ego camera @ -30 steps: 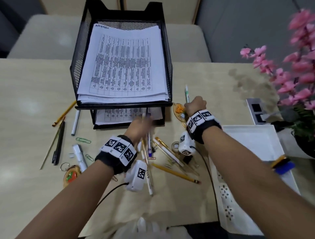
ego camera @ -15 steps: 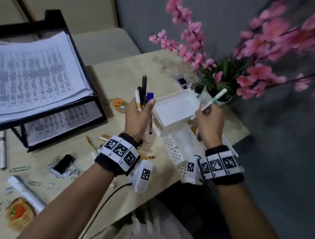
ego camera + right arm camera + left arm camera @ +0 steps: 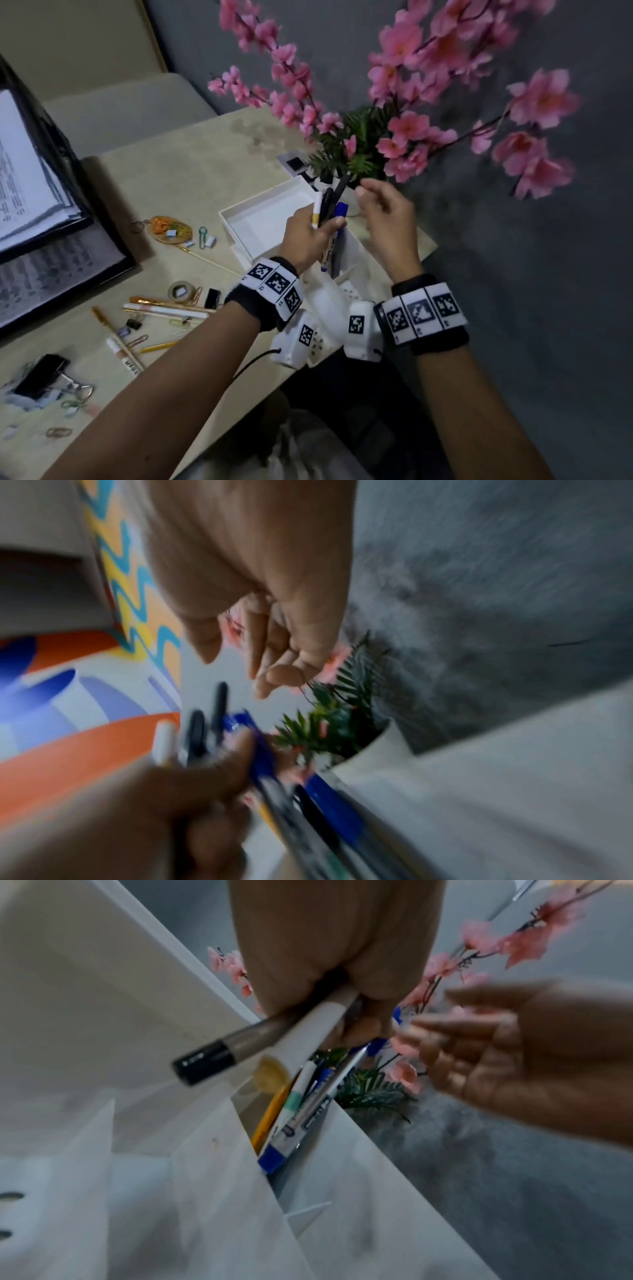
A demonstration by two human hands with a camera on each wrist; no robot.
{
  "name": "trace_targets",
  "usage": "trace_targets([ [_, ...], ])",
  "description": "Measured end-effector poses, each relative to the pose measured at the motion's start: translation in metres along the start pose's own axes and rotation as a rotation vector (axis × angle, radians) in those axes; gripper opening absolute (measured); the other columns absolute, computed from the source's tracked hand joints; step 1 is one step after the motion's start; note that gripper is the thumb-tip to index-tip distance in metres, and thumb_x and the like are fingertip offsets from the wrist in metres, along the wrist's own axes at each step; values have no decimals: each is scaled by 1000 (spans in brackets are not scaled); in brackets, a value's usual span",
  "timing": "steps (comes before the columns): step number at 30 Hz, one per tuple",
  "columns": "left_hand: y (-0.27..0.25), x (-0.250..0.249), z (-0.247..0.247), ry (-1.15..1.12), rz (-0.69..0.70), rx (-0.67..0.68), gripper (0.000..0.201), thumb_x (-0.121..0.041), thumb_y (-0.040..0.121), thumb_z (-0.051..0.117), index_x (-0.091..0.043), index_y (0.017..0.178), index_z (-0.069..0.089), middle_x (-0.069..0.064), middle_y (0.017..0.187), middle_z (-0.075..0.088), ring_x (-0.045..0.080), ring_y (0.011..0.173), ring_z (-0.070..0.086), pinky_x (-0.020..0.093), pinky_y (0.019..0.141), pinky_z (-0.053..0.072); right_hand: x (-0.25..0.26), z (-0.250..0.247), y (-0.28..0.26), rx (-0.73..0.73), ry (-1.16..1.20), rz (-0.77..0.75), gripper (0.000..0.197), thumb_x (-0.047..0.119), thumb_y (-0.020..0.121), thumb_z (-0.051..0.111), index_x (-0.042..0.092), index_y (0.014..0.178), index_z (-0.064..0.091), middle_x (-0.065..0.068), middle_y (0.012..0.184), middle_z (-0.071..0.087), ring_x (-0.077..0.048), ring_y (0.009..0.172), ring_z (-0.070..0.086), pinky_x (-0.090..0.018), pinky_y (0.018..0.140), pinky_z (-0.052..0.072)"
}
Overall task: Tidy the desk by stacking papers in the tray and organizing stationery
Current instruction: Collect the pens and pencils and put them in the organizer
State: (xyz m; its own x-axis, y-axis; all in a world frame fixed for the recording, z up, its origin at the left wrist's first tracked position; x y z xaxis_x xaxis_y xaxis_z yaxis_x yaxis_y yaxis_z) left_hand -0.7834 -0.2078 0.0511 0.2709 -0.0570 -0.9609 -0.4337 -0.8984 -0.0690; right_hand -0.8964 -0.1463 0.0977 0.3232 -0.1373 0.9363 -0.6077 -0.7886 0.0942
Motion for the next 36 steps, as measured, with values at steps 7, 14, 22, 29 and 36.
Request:
trace_targets([
  [7,5,-2,11,87,86,64,13,-13,91,57,-2,93,64,0,83,58,15,77,51,2,56,35,24,5,24,54,-79,-109,11,4,87,58,6,93,67,14,73,57,5,69,52,-3,65,42],
  [14,5,24,0,151,50,-49,21,-10,93,52,1,110,55,16,102,63,28,94,56,20,71,32,90,-41,10,-264,-159,-435,12,8,87,55,3,93,65,-1,84,63,-13,77,59,-21,70,49],
  [22,6,12,3,370,168,-74,29,-3,86,55,-2,115,53,15,105,63,28,88,57,26,69,36,12,5,4,-10,-409,-249,9,-2,87,54,0,91,63,-5,84,59,-12,75,50,5,62,33],
  [29,-3,17,6,529,105,-43,32,-14,91,53,-7,122,59,15,119,46,36,90,58,38,80,46,-33,18,4,119,-476,-100,17,1,87,55,3,96,69,-12,97,67,-18,85,59,-18,79,44],
  [36,-14,3,9,557,186,-78,23,-13,94,46,7,106,44,21,110,42,36,81,50,43,63,40,-5,29,-3,199,-12,25,7,6,85,63,10,90,63,-3,70,59,-13,61,56,-20,59,46],
])
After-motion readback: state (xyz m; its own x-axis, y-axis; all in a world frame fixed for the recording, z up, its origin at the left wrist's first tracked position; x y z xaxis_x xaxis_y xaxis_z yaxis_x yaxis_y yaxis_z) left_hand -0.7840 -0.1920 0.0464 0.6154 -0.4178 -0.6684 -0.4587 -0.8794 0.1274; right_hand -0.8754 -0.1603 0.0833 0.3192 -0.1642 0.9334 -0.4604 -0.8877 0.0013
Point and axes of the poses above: each hand's wrist, its own y-axis towards the middle knuckle, its own z-axis out of the palm, x = y × z, the point moved 6 cm from there along y, towards the middle knuckle
